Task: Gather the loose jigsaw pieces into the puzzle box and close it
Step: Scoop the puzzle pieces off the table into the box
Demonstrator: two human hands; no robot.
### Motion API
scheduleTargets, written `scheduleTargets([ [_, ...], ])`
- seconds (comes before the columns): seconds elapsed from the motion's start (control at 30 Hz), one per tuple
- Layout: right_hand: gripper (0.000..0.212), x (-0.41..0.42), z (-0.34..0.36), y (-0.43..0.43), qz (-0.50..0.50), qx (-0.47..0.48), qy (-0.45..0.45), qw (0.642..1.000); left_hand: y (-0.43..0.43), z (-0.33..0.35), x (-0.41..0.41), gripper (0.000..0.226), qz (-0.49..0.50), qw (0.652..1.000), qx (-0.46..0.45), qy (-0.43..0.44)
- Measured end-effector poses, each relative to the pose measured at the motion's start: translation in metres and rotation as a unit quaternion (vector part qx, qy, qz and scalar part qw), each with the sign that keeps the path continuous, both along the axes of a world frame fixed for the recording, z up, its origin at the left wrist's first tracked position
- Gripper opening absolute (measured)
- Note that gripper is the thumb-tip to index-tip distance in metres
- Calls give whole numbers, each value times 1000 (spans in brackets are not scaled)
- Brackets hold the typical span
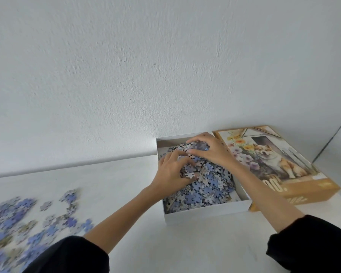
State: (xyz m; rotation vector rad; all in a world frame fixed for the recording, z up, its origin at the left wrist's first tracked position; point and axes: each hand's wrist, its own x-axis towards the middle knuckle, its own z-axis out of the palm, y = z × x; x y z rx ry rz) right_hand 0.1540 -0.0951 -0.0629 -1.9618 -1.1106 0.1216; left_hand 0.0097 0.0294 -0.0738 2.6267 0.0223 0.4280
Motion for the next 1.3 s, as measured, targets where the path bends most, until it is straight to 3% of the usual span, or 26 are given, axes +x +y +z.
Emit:
scheduleTargets([
  [0.13, 31, 0, -4, 2, -24, -7, -11, 1000, -5, -4, -7, 34, -26, 999, -39, -4],
  [0.27, 20, -5, 3, -2, -50, 54, -3, 997, -9, 4, -6, 43, -11, 991, -130, 26],
  [0.37, 11, -1, -1, -7, -96, 53, -36, 993, -10, 5, -9, 57, 0, 998, -61, 11],
  [0.53, 23, -1, -19, -13, -95, -120, -60, 986, -21, -6, -23, 79, -3, 990, 106, 88],
  [0.63, 27, -6, -20, -6, -69, -113, -58, 989, -20, -9, -20, 84, 28, 981, 160, 104],
  [0.77, 24, -8, -14, -1, -69, -24, -18, 997, -18, -3, -15, 95, 68, 977, 141, 142],
  [0.87, 12, -14, -12, -6, -134, 29, -100, 985, -23, 1, -22, 91, 62, 980, 150, 115],
  [0.97, 9, -18, -17, -7, -121, -32, -126, 984, -26, -5, -29, 87, 38, 981, 159, 105],
  [1.1, 26, -16, -24, -1, -99, -129, -138, 977, -20, -6, -23, 90, 48, 971, 168, 162],
  [1.2, 26, -19, -20, -2, -101, -52, -137, 984, -17, -2, -13, 72, 68, 974, 140, 162],
  [1.3, 21, -19, -16, -7, -137, 22, -178, 974, -20, -3, -10, 80, 55, 983, 149, 92],
])
